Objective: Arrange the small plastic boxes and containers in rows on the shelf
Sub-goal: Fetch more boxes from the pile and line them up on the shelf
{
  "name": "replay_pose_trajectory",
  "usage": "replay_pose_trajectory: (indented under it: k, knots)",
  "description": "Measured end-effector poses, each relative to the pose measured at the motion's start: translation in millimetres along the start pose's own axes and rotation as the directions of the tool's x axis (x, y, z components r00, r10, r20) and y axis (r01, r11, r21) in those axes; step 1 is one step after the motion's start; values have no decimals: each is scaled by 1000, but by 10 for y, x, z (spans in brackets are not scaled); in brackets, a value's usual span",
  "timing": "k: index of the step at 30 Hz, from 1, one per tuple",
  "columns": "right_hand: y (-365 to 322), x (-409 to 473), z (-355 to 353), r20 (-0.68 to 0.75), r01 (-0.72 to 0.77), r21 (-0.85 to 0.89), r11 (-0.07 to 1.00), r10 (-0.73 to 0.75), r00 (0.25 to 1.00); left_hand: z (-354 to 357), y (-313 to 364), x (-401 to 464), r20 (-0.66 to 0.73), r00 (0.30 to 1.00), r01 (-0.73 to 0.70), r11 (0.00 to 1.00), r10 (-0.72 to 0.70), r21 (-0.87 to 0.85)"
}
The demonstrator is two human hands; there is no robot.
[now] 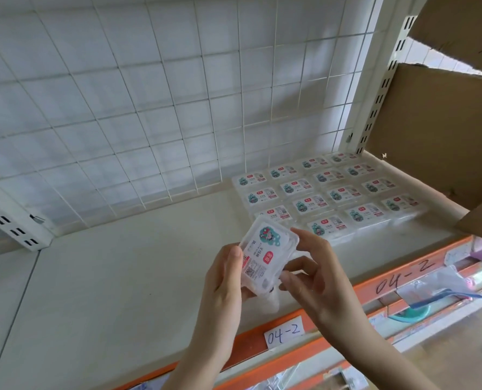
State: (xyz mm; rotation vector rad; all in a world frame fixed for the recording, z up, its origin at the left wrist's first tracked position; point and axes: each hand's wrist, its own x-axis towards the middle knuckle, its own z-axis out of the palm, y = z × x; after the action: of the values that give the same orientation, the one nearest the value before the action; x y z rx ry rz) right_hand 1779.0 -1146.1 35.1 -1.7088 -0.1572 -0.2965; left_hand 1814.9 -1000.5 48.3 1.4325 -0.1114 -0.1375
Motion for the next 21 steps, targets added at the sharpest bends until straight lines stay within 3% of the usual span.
replay_pose_trajectory:
  k: [3, 6, 11, 14, 17, 21]
  knots:
    - [-45, 2, -20, -151, -46, 105, 993, 62, 987, 20, 12, -50, 52, 998, -38, 995, 34, 92]
    - [-56, -21, -67, -260, -56, 193, 980, 106, 960, 31, -7, -70, 73, 997, -39, 997, 34, 72]
    - [-76, -105, -115, 26, -140, -26, 990, 140, 990, 144, -44, -70, 175, 983, -43, 999, 48, -32]
    - [-97, -83, -210, 10, -160, -110, 981, 162, 987, 143, -72, -96, 301, 946, -149, 986, 120, 74]
    - [-115, 12, -393, -3, -201, -184, 962, 204, 979, 93, -105, -109, 321, 917, -354, 856, 237, 376]
    - [-96, 126, -677, 22, -239, -426, 872, 274, 961, -47, -215, -52, 329, 853, -512, 531, 404, 676]
